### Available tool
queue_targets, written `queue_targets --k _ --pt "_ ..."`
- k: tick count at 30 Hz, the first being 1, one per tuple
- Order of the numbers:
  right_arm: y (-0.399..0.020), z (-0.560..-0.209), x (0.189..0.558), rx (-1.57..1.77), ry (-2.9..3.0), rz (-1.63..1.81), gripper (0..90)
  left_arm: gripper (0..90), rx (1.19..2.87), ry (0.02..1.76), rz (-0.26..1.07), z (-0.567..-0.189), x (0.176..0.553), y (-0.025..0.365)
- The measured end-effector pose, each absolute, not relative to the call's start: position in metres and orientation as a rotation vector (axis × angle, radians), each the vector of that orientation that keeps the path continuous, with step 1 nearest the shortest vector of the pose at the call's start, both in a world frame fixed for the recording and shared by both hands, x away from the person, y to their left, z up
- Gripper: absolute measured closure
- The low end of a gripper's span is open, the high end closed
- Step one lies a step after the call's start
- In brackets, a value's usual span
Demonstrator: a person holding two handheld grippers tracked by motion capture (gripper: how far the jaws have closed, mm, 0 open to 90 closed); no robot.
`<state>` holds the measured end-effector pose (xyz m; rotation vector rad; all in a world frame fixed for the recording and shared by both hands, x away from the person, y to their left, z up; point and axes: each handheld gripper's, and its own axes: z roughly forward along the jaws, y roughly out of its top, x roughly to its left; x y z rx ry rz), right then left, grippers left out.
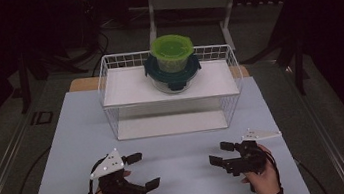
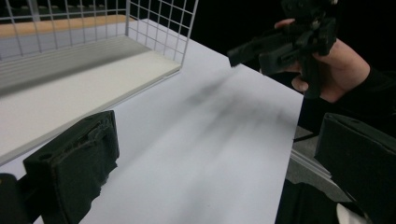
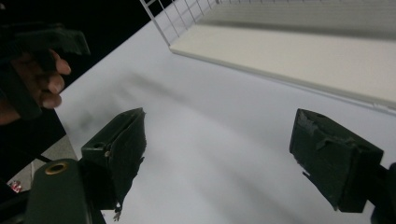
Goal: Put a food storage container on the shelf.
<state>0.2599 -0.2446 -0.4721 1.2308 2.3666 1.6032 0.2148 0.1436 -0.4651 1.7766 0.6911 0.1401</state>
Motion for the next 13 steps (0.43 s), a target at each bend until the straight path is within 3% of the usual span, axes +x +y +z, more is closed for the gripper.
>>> queue_targets --k 13 --pt "-0.251 -0.488 0.264 1.234 2.367 1.545 18.0 0.0 1.815 0.689 0.17 -0.477 0.215 0.143"
